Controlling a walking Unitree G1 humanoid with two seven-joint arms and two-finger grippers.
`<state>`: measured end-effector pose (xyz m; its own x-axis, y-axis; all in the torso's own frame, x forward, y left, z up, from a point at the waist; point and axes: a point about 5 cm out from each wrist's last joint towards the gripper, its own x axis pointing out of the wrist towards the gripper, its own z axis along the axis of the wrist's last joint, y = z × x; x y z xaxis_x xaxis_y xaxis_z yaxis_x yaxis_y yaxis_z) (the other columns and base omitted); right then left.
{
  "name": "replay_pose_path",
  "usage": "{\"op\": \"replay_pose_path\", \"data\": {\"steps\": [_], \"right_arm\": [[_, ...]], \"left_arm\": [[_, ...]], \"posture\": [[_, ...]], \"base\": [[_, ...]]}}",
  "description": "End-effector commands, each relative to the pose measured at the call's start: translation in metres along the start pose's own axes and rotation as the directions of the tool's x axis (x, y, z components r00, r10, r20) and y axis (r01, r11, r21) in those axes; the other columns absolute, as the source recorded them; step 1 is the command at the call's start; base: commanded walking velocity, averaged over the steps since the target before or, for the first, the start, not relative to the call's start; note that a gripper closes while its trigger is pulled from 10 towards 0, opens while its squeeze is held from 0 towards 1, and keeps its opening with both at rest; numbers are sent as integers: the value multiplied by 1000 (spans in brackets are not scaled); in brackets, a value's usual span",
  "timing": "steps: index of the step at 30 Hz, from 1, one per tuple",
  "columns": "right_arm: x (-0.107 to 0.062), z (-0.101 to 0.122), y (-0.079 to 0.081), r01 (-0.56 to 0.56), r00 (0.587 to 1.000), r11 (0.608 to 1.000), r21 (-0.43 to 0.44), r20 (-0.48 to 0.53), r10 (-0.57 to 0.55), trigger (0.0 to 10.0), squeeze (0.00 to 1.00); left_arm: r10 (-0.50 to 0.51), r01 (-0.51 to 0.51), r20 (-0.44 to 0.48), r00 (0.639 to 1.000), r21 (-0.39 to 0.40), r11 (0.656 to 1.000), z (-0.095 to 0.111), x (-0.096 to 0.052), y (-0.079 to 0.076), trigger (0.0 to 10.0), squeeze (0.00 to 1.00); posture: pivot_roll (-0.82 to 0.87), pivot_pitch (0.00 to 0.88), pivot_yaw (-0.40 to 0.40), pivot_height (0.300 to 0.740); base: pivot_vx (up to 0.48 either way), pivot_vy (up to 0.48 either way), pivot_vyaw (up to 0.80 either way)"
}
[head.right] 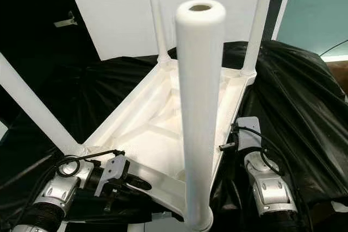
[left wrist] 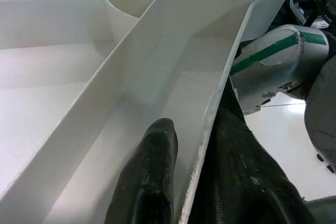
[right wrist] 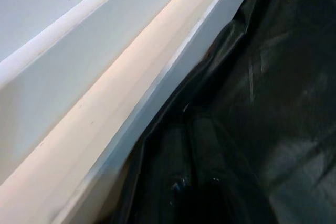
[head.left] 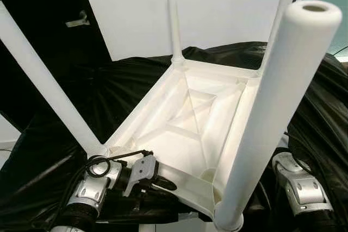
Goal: Building children table
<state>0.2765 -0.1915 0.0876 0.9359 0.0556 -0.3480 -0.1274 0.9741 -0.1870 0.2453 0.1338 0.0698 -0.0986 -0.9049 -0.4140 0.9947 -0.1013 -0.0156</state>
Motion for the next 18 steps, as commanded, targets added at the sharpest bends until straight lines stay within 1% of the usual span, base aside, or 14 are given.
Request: {"op": "replay_pose_path", "data": {"steps": [1, 4, 6, 7, 8, 9, 10, 15, 18], "right_arm": [[0, -4, 21, -77, 997, 997, 9, -21, 77, 10000, 0], [-1, -4, 22, -73, 997, 997, 9, -21, 74, 10000, 0], [-2, -4, 22, -71, 997, 997, 9, -20, 72, 10000, 0], [-2, -4, 22, -71, 997, 997, 9, -20, 72, 10000, 0], [-1, -4, 23, -71, 997, 997, 8, -19, 71, 10000, 0], [-1, -3, 23, -71, 997, 997, 7, -19, 71, 10000, 0], [-1, -3, 23, -71, 997, 997, 6, -18, 71, 10000, 0], [0, -3, 24, -68, 997, 998, 2, -18, 68, 10000, 0], [1, -2, 24, -61, 998, 998, 1, -7, 61, 10000, 0]], "left_arm": [[502, -500, -26, 865, -137, 855, -17, 21, 16, 0, 0], [508, -507, -33, 861, -139, 851, -18, 21, 17, 0, 0], [539, -540, -46, 841, -130, 831, -18, 19, 20, 0, 0], [539, -540, -46, 841, -130, 831, -18, 19, 20, 0, 0], [549, -552, -54, 834, -120, 825, -18, 18, 21, 1569, 0], [555, -558, -56, 830, -108, 823, -17, 18, 22, 4510, 0], [554, -556, -55, 831, -105, 824, -17, 18, 22, 10000, 0], [549, -551, -43, 835, -98, 829, -16, 20, 22, 10000, 0], [562, -564, -46, 826, -80, 822, -14, 20, 23, 10000, 0]], "posture": [[-75, 0, 70, 740], [-77, 0, 72, 740], [-77, 0, 71, 740], [-77, 0, 71, 740], [-75, 0, 70, 740], [-75, 0, 70, 740], [-74, 0, 71, 740], [-73, 0, 72, 740], [-74, 0, 73, 740]], "base": [[0, 0, 0], [0, 0, 0], [0, 0, 0], [0, 0, 0], [0, 0, 0], [0, 0, 0], [0, 0, 0], [0, 0, 0], [0, 0, 0]]}}
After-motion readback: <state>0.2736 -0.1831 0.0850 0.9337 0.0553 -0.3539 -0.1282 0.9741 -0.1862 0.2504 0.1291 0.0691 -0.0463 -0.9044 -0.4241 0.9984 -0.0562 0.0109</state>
